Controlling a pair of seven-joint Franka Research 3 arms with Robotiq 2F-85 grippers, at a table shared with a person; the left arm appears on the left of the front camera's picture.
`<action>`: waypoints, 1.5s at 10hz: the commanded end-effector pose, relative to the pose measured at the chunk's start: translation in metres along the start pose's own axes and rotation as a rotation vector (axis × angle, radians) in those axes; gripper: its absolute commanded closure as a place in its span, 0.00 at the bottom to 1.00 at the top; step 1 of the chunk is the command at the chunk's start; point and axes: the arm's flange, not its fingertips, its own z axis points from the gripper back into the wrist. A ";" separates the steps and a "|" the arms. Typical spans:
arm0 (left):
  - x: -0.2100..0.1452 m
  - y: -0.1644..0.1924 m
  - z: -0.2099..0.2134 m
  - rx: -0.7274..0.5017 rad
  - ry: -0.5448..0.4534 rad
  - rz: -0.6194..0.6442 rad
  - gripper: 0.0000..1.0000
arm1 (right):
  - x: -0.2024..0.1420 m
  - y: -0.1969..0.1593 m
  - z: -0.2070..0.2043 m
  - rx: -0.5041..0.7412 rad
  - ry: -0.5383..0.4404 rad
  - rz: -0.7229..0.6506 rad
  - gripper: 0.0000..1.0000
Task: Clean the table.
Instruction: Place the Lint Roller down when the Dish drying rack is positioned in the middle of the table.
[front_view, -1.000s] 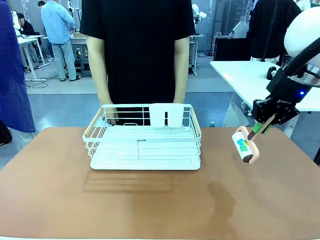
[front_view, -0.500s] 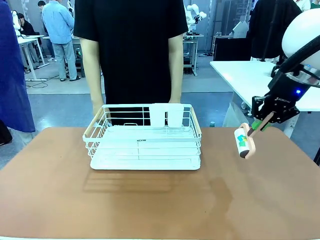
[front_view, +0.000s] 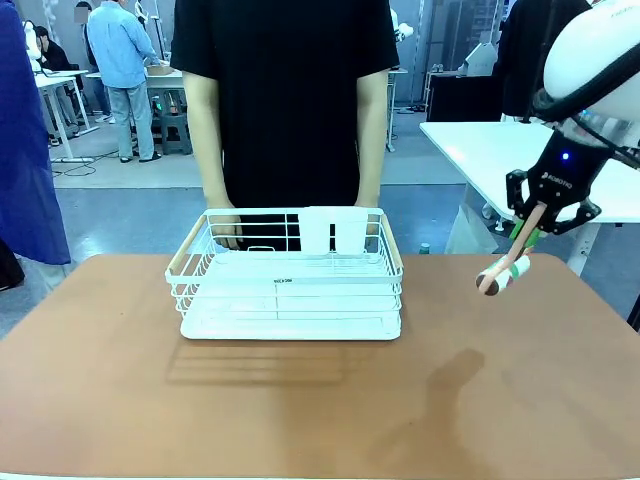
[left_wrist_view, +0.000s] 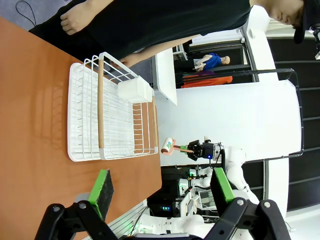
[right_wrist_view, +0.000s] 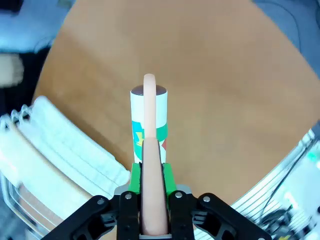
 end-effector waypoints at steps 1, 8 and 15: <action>0.000 -0.002 0.003 -0.002 -0.006 -0.004 0.00 | 0.019 0.022 0.001 -0.052 -0.070 -0.404 0.79; 0.000 -0.002 0.003 -0.002 -0.006 -0.004 0.00 | 0.019 -0.031 -0.047 0.260 -0.081 -0.536 0.79; 0.000 -0.002 0.003 -0.002 -0.006 -0.004 0.00 | 0.021 -0.057 -0.124 0.469 -0.074 -0.585 0.79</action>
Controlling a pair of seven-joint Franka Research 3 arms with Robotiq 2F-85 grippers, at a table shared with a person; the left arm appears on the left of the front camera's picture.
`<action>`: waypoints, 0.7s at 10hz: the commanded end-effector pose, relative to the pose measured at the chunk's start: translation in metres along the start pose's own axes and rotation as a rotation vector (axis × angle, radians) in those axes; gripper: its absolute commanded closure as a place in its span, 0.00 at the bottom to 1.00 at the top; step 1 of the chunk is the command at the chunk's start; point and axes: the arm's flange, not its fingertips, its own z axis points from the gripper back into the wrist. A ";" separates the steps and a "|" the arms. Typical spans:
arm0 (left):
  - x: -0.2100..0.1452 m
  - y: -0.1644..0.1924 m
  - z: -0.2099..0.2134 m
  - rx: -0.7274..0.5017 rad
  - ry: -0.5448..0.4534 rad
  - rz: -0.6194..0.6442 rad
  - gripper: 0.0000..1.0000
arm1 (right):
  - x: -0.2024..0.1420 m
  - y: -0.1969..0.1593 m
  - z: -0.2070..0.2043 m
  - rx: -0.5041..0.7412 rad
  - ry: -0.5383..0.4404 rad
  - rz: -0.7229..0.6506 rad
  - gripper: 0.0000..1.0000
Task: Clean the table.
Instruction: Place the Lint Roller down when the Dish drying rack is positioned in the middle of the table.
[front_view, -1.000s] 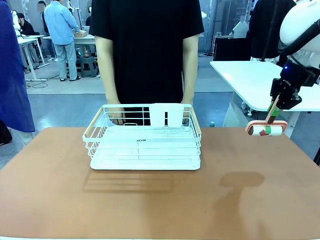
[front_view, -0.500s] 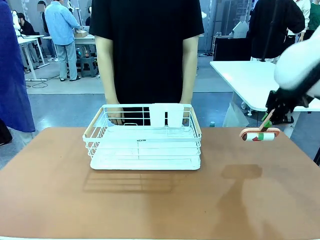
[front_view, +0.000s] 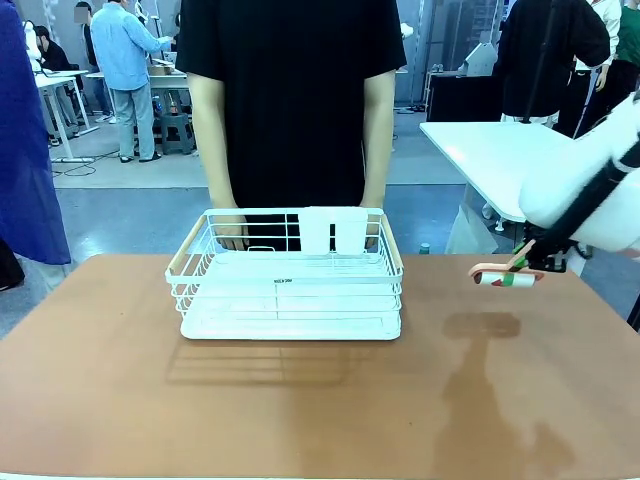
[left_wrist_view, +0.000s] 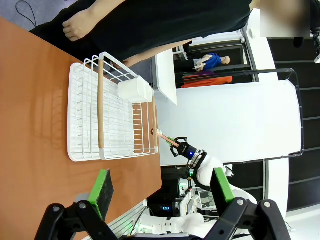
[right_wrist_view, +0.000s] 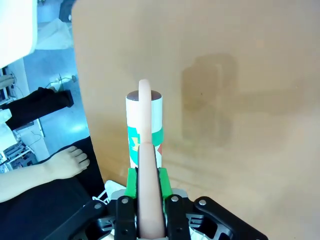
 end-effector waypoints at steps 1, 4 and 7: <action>0.000 -0.002 0.003 -0.002 -0.007 -0.004 0.00 | 0.021 -0.014 -0.021 0.050 0.037 -0.001 0.79; 0.000 -0.002 0.003 -0.002 -0.007 -0.004 0.00 | 0.019 -0.019 -0.034 0.026 0.008 0.014 0.79; 0.000 -0.002 0.003 -0.002 -0.007 -0.004 0.00 | 0.018 -0.022 -0.039 -0.014 -0.031 0.055 0.79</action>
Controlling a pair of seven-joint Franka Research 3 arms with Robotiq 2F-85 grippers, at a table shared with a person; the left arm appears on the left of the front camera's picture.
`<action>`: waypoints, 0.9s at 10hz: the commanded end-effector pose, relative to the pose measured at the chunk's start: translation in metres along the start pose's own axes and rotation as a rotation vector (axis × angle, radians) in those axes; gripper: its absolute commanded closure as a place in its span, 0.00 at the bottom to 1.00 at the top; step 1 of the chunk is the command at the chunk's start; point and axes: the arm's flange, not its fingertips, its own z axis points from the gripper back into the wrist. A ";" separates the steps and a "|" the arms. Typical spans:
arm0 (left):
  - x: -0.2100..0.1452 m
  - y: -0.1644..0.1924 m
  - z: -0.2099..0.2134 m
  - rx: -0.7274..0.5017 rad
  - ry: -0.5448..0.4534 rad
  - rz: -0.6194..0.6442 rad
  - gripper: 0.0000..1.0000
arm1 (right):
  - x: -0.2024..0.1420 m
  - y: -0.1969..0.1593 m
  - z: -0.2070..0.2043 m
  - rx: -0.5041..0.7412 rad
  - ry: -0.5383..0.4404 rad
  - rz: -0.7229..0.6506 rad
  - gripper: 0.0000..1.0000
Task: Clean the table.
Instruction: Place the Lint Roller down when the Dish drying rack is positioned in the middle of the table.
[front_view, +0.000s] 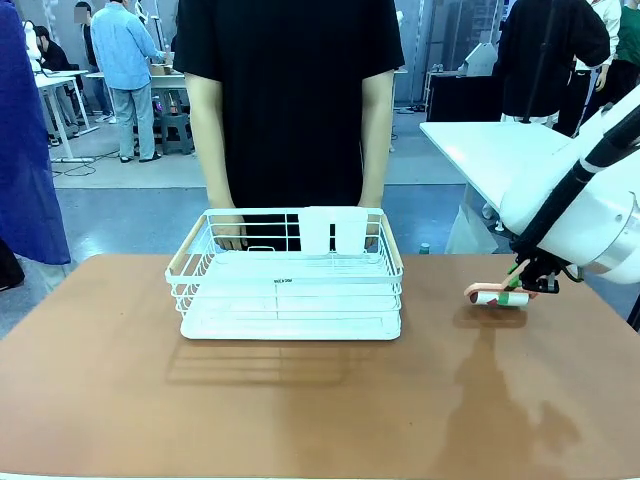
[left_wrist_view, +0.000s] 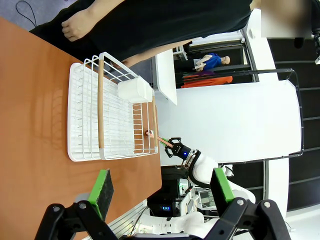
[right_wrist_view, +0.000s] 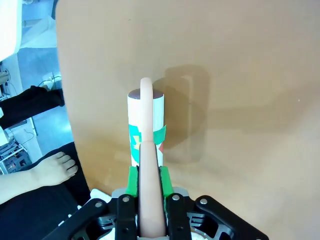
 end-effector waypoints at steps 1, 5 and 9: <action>0.000 -0.002 0.003 -0.002 -0.007 -0.004 0.00 | 0.008 -0.004 -0.012 0.017 -0.016 0.028 0.79; 0.000 -0.002 0.003 -0.002 -0.007 -0.004 0.00 | 0.010 -0.006 -0.011 -0.017 -0.020 0.032 0.17; 0.000 -0.002 0.003 -0.002 -0.007 -0.004 0.00 | 0.001 -0.018 0.033 -0.099 0.002 0.033 0.00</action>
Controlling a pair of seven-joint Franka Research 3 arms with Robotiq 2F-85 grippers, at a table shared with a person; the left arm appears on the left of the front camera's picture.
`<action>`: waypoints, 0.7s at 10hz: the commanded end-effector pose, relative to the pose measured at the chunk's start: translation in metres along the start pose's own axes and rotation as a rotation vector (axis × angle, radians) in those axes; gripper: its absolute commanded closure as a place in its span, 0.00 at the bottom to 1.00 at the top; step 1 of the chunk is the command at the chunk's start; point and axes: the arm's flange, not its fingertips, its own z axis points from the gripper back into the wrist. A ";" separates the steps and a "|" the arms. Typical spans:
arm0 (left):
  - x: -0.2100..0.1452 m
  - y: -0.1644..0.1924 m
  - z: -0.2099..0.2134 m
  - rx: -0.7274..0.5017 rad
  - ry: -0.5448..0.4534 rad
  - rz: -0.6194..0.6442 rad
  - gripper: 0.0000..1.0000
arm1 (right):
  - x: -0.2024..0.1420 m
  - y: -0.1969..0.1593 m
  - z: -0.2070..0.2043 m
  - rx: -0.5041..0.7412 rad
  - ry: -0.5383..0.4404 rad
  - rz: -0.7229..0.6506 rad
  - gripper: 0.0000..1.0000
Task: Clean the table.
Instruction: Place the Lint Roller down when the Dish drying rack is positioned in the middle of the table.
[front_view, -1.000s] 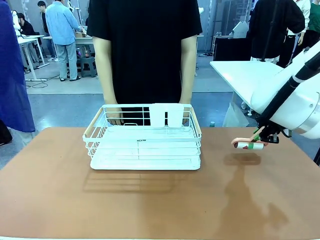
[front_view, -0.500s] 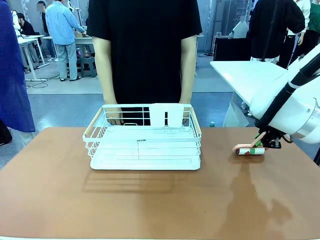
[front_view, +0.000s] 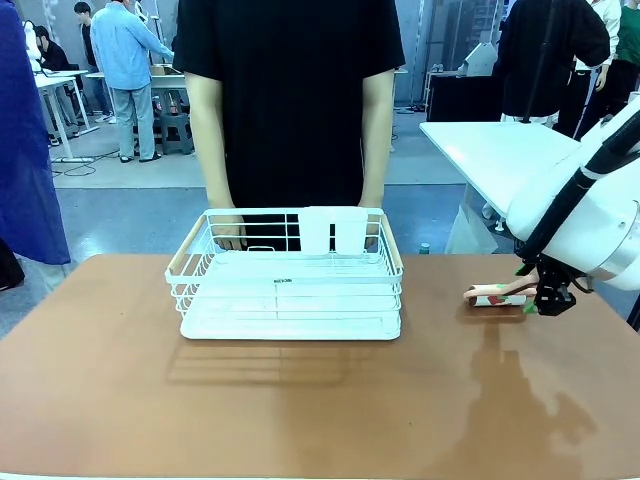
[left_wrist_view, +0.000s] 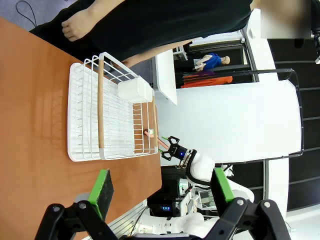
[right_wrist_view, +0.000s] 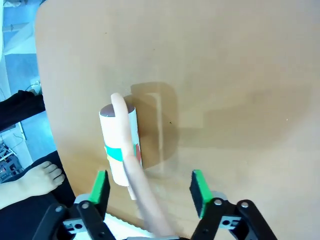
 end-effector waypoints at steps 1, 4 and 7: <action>0.000 -0.002 0.003 -0.002 -0.007 -0.004 0.00 | -0.017 -0.012 0.057 -0.040 0.000 0.031 0.00; 0.000 -0.002 0.003 -0.002 -0.007 -0.004 0.00 | -0.019 -0.002 0.084 -0.094 -0.020 0.043 0.00; 0.000 -0.002 0.003 -0.002 -0.007 -0.004 0.00 | -0.018 0.014 0.098 -0.112 0.024 0.026 0.00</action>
